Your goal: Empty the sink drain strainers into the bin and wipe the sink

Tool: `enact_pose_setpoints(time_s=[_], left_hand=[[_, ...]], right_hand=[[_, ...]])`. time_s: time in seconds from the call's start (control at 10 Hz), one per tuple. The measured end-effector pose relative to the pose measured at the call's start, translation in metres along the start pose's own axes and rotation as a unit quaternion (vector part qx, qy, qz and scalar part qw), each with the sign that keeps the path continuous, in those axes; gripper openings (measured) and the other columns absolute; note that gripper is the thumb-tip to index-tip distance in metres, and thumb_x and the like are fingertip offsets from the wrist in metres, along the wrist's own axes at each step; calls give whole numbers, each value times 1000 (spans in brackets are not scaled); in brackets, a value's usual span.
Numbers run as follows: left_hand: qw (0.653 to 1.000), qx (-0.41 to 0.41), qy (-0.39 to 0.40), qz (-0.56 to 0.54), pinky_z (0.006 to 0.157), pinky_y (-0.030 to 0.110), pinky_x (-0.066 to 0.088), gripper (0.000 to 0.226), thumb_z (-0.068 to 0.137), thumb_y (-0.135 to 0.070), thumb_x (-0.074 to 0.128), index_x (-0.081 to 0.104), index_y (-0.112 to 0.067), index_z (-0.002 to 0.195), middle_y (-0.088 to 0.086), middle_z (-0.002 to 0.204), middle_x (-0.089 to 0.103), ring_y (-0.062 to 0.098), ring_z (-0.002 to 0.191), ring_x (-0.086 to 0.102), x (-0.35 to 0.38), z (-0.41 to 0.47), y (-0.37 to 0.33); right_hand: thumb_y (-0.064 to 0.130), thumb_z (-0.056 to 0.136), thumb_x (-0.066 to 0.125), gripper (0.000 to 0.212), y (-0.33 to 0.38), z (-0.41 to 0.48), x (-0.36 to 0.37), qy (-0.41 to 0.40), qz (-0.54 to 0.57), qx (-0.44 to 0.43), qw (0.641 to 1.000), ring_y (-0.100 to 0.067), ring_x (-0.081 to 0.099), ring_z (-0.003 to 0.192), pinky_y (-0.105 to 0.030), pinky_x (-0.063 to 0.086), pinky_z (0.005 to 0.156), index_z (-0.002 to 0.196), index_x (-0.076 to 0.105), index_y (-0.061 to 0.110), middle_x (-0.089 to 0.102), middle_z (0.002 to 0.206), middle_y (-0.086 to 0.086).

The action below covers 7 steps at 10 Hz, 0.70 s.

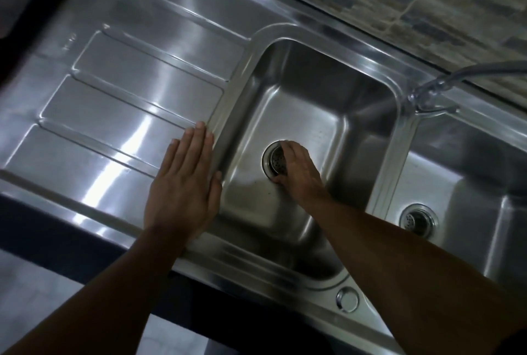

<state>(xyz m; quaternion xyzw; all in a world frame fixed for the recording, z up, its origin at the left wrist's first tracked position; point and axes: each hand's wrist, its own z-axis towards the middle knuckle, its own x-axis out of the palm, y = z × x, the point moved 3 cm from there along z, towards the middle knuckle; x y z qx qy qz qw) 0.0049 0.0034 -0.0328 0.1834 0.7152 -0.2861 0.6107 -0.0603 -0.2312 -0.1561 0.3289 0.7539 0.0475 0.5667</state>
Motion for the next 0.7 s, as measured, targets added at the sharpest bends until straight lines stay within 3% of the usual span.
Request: enact_pose_setpoints(time_s=[0.3,0.5,0.6,0.7], left_hand=[[1000,10,-19,8,126,48,19,69,102,-39,33,18,-4,159,14,168,14,26,157,10,3,-1,1],[1000,11,4,-23,128,46,14,69,100,-38,33,18,-5,159,15,168,13,28,157,8,-3,-3,-2],[998,-21,43,-41,128,47,15,65,104,-33,38,18,-3,159,16,168,11,29,157,8,-14,2,-8],[995,-50,78,-41,125,48,24,64,104,-34,39,22,1,155,23,164,22,36,153,22,-37,5,-32]], right_hand=[[6,78,77,93,-3,-14,3,4,36,-1,999,-17,16,154,-22,15,124,157,27,12,20,164,-4],[16,85,71,86,9,-56,-36,9,49,-12,999,-17,18,153,-34,20,125,157,25,15,21,164,-1],[18,86,71,78,17,-80,-74,-18,77,-28,997,-18,28,150,-36,24,125,154,32,16,29,161,-2],[23,94,64,68,21,-108,-117,-49,62,-57,995,-18,28,149,-26,21,122,153,32,15,29,161,-3]])
